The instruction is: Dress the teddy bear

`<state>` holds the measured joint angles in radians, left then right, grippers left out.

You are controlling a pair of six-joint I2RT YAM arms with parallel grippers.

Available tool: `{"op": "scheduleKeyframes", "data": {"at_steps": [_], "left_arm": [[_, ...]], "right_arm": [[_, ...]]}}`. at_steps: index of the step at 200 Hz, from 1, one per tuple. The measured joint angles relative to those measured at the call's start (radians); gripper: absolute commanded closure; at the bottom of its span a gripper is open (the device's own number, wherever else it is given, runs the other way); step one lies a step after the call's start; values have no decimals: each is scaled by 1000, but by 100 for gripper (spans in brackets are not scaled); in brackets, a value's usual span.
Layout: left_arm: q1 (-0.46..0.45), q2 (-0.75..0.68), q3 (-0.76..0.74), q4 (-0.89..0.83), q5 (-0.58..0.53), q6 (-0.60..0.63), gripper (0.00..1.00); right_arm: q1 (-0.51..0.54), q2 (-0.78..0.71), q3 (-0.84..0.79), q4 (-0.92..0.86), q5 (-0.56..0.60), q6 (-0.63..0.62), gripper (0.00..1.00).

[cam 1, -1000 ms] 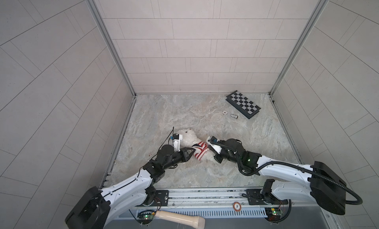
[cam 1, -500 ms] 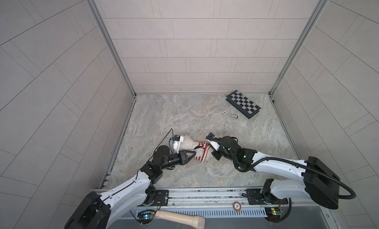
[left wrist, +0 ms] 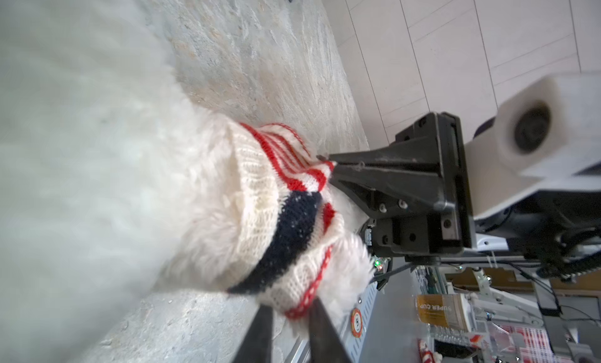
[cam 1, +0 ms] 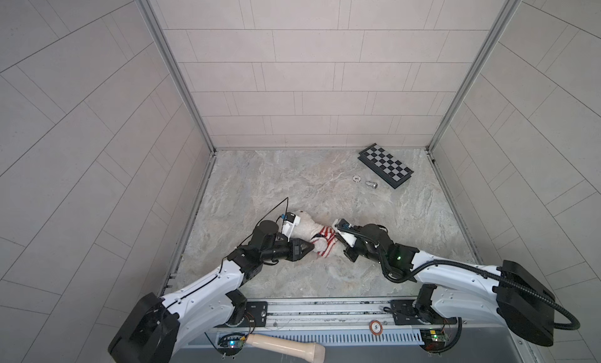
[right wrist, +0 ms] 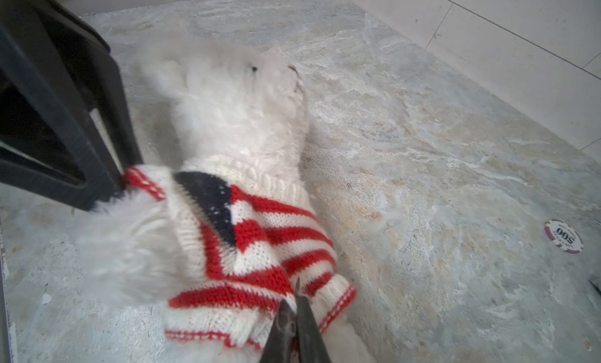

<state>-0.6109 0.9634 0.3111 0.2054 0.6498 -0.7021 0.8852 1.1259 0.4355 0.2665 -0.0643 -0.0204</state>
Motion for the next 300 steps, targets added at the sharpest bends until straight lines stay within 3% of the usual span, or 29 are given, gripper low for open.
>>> {"op": "scheduleKeyframes", "data": {"at_steps": [6,12,17,48,71,93,132,153,173,229,271,300], "left_arm": [[0,0,0,-7,-9,2,50],[0,-3,0,-14,-18,7,37],[0,-9,1,-25,-31,14,31],[-16,-134,1,-133,-132,8,23],[-100,-271,1,-200,-243,-21,29],[-181,-309,1,-224,-341,-63,37],[-296,-171,1,-217,-462,-124,38],[-348,-87,1,-219,-515,-146,26],[-392,-48,3,-211,-554,-167,28],[-431,11,14,-149,-594,-195,39],[-433,51,55,-142,-615,-197,40],[-433,82,77,-130,-629,-195,57]], "right_arm": [[5,0,-3,5,-4,0,90],[10,1,-4,9,-7,1,90],[16,2,-5,13,-10,2,89],[36,23,-5,47,-16,26,88],[53,50,2,56,-6,45,87],[81,72,18,62,6,56,87],[127,94,35,67,29,74,86],[143,99,37,67,42,81,86],[151,104,37,67,52,85,86],[158,106,37,67,68,89,86],[167,105,37,70,74,89,86],[175,104,37,70,81,89,87]]}}
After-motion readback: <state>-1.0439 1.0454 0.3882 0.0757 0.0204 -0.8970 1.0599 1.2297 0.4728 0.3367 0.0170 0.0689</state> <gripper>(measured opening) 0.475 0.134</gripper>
